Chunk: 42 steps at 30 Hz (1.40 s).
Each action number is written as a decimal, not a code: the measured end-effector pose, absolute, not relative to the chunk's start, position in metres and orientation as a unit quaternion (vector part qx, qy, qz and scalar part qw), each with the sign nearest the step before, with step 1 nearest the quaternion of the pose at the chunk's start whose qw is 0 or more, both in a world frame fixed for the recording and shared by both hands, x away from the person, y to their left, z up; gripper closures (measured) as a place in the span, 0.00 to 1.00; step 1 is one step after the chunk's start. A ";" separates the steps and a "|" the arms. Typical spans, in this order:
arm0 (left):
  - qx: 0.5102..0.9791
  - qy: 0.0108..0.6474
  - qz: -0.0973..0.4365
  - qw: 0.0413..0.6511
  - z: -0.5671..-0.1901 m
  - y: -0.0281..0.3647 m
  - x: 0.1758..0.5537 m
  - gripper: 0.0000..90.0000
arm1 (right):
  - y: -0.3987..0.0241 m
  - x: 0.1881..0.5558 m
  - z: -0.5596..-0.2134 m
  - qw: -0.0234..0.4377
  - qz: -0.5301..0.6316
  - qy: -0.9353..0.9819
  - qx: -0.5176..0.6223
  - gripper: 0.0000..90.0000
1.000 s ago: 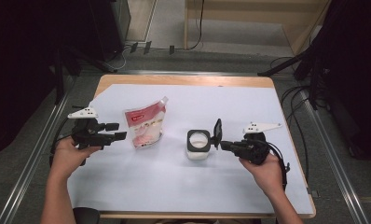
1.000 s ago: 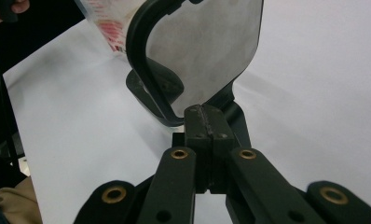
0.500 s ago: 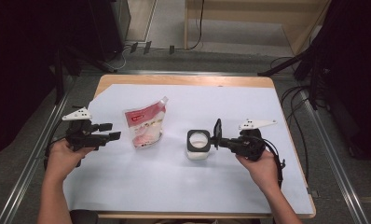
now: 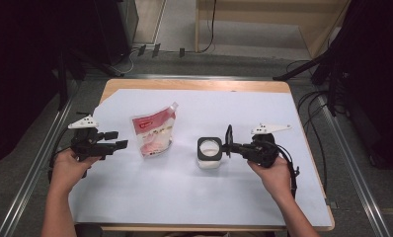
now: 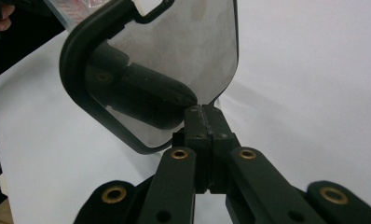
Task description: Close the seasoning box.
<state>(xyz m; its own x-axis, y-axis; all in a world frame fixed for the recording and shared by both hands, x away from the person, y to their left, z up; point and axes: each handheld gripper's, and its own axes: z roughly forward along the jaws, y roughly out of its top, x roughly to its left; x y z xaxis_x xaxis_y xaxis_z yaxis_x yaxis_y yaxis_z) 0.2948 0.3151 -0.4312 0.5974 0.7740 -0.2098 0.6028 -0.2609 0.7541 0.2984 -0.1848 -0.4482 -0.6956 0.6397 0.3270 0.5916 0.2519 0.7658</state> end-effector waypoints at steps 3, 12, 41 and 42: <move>0.786 0.439 0.104 0.422 -0.431 0.315 0.295 0.43 | -0.184 0.298 -0.448 0.028 0.476 0.789 0.387 1.00; 0.786 0.442 0.105 0.419 -0.432 0.315 0.296 0.44 | -0.185 0.297 -0.442 0.033 0.493 0.777 0.391 1.00; 0.785 0.446 0.100 0.418 -0.433 0.316 0.296 0.43 | -0.171 0.296 -0.441 0.042 0.500 0.774 0.386 1.00; 0.784 0.445 0.100 0.420 -0.433 0.316 0.297 0.43 | -0.170 0.297 -0.442 0.044 0.501 0.774 0.384 1.00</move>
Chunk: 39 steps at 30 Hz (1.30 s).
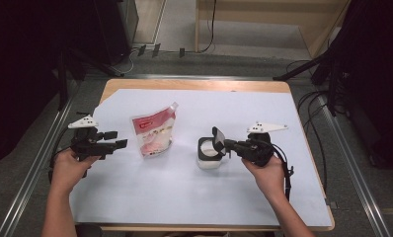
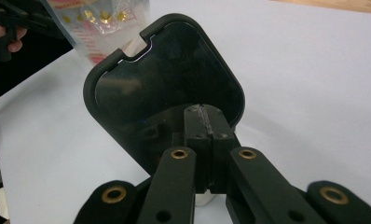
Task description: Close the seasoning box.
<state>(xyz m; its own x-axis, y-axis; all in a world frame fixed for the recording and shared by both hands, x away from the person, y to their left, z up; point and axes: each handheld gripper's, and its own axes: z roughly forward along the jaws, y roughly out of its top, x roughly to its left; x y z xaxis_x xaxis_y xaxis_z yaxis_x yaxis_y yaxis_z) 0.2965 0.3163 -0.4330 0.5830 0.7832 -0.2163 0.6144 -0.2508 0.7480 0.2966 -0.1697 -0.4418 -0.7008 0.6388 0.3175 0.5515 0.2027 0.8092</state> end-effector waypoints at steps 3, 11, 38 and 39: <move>0.785 0.447 0.099 0.418 -0.433 0.316 0.296 0.43 | -0.169 0.297 -0.443 0.044 0.500 0.778 0.379 1.00; 0.784 0.447 0.097 0.419 -0.434 0.316 0.297 0.43 | -0.164 0.296 -0.444 0.041 0.494 0.782 0.379 1.00; 0.787 0.446 0.092 0.416 -0.435 0.314 0.297 0.42 | -0.153 0.294 -0.444 0.051 0.489 0.796 0.353 0.93; 0.787 0.446 0.092 0.416 -0.435 0.314 0.297 0.42 | -0.153 0.294 -0.444 0.051 0.489 0.796 0.353 0.93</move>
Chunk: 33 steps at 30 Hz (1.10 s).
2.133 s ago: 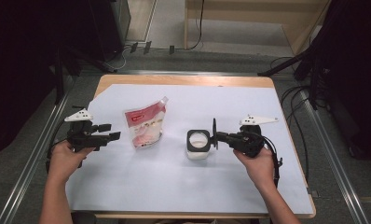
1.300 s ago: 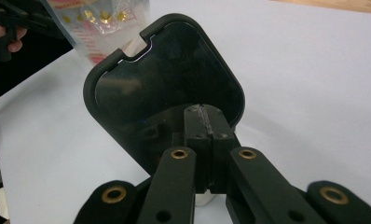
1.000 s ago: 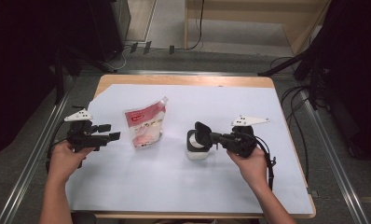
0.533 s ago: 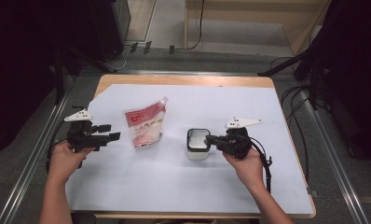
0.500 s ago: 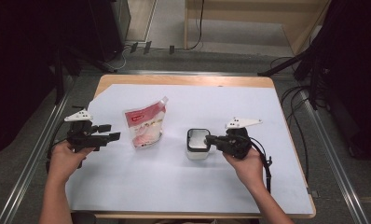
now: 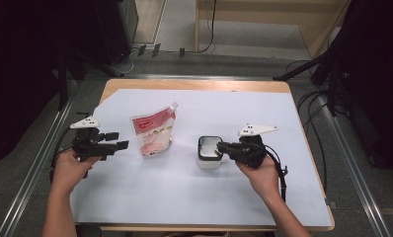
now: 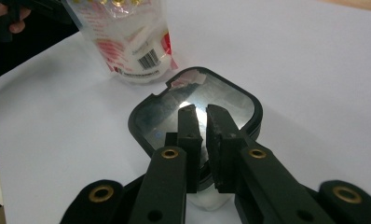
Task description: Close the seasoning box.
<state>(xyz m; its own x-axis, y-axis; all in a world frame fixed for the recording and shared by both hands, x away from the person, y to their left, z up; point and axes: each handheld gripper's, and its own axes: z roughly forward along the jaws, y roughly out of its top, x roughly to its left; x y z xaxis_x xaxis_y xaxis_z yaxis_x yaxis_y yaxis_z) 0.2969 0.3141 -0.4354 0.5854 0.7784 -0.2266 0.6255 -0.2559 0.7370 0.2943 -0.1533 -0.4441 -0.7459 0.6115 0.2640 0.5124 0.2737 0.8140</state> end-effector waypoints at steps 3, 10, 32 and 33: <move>0.787 0.446 0.091 0.417 -0.436 0.313 0.297 0.42 | -0.156 0.294 -0.440 0.055 0.493 0.794 0.350 0.88; 0.791 0.445 0.089 0.411 -0.437 0.312 0.298 0.42 | -0.161 0.295 -0.438 0.059 0.498 0.792 0.347 0.80; 0.796 0.440 0.086 0.406 -0.440 0.307 0.302 0.42 | -0.188 0.297 -0.440 0.082 0.497 0.789 0.351 0.54; 0.794 0.442 0.085 0.409 -0.440 0.307 0.302 0.42 | -0.189 0.297 -0.440 0.083 0.497 0.788 0.354 0.53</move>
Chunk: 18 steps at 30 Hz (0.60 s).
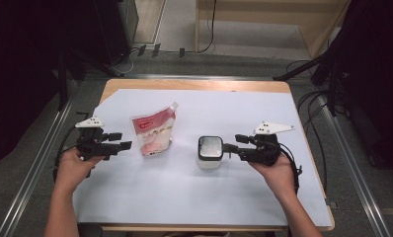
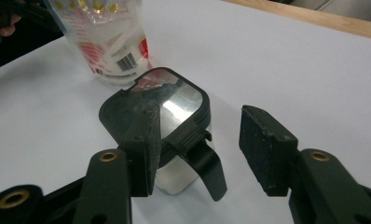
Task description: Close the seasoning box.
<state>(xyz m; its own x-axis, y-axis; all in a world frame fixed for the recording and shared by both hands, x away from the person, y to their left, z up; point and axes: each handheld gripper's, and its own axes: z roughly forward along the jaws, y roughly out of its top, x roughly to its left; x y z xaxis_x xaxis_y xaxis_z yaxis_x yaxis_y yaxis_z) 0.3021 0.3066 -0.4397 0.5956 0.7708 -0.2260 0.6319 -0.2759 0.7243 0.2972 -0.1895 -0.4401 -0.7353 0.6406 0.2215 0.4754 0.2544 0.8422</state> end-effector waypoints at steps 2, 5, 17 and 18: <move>0.794 0.441 0.086 0.408 -0.440 0.306 0.303 0.42 | -0.194 0.298 -0.440 0.087 0.499 0.784 0.358 0.52; 0.796 0.441 0.084 0.406 -0.440 0.306 0.303 0.42 | -0.198 0.298 -0.441 0.094 0.501 0.782 0.359 0.49; 0.796 0.440 0.082 0.408 -0.440 0.306 0.305 0.41 | -0.227 0.300 -0.450 0.141 0.493 0.770 0.381 0.37; 0.795 0.440 0.084 0.409 -0.440 0.305 0.306 0.41 | -0.229 0.301 -0.452 0.145 0.493 0.768 0.382 0.37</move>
